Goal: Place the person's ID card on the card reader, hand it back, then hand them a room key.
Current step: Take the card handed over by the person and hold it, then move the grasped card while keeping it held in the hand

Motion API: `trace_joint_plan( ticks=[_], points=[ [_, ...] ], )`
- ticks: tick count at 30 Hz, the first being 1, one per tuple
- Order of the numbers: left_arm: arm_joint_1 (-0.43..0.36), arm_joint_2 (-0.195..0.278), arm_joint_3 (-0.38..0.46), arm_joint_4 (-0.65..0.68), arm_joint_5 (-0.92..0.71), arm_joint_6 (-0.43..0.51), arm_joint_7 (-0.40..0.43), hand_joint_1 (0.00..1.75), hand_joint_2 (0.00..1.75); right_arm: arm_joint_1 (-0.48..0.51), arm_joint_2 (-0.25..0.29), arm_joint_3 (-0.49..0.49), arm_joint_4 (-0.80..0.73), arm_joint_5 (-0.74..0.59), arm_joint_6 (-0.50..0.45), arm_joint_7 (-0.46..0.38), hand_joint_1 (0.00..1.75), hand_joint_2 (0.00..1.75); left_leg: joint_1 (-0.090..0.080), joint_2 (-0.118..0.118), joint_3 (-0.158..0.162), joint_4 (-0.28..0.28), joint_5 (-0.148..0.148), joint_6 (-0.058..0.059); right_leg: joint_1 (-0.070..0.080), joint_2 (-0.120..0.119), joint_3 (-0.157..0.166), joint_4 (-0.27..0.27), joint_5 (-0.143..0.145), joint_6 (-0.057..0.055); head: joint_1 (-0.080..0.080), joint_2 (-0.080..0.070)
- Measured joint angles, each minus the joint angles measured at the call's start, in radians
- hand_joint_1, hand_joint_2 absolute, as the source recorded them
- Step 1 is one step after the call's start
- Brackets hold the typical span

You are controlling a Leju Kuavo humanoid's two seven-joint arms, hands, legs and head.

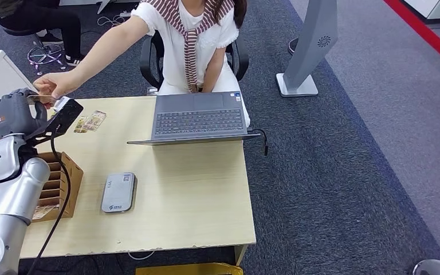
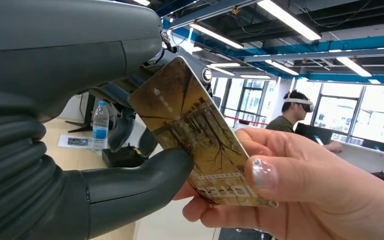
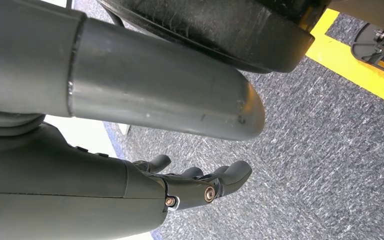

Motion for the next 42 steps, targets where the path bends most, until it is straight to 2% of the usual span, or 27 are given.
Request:
trace_joint_plan(
  ticks=[26,29,37,42],
  points=[
    [0.024,0.005,0.000,-0.008,0.041,0.007,-0.041,1.75,1.75,0.001,0.000,0.001,0.000,0.009,-0.004,-0.002,0.00,0.00,0.000,-0.001,0.000,0.000,0.000,0.000,0.000,0.000,0.000,0.000,0.000,0.000,0.000,0.000],
    [0.084,0.005,-0.006,-0.081,0.062,0.003,-0.059,1.75,1.75,0.004,0.000,0.001,0.000,-0.002,-0.010,-0.006,0.00,0.00,0.000,-0.001,0.000,0.000,0.000,0.000,0.000,0.000,0.000,0.000,0.000,0.000,0.000,0.000],
    [0.355,0.006,-0.081,-0.405,0.074,-0.058,-0.049,1.75,1.75,0.014,0.000,-0.009,0.000,-0.023,-0.014,-0.006,0.00,0.00,0.000,-0.001,-0.001,0.000,-0.003,0.001,0.000,0.000,0.000,0.000,-0.003,0.001,0.000,0.000],
    [0.434,0.006,-0.126,-0.486,0.072,-0.109,-0.037,1.75,1.75,0.017,0.000,-0.017,0.000,-0.025,-0.015,-0.006,0.00,0.00,0.000,-0.001,-0.001,0.000,-0.003,0.001,0.000,0.000,0.000,-0.001,-0.003,0.001,0.000,0.000]
  ],
)
